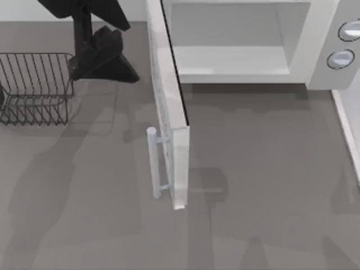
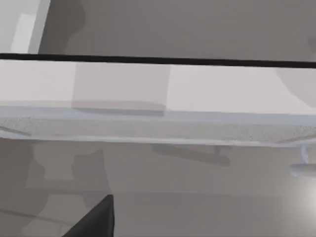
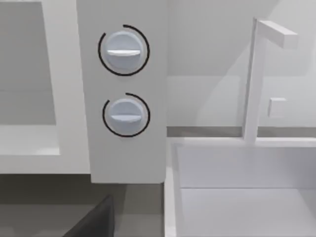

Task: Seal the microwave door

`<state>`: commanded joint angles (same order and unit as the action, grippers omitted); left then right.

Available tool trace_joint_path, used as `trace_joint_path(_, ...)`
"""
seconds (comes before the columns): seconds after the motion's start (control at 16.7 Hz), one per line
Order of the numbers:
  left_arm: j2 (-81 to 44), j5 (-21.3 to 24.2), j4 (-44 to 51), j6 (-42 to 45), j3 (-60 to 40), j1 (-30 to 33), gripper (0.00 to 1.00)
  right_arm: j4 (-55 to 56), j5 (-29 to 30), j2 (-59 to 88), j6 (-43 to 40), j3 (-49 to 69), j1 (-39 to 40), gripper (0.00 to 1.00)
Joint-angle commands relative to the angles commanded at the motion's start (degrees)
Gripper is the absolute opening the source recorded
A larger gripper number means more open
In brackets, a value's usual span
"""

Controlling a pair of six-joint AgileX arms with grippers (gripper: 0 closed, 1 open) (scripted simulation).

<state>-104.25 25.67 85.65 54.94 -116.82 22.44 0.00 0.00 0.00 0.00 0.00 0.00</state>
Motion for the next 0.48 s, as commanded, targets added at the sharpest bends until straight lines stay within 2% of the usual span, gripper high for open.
trace_joint_path(0.24, 0.3, -0.2, -2.5, -0.7, 2.4, 0.7, 1.00, 0.0, 0.0, 0.0, 0.0, 0.0, 0.0, 1.00)
trace_joint_path(0.48, 0.6, -1.0, -12.4, -3.4, 11.1, 3.3, 1.00, 0.0, 0.0, 0.0, 0.0, 0.0, 0.0, 1.00)
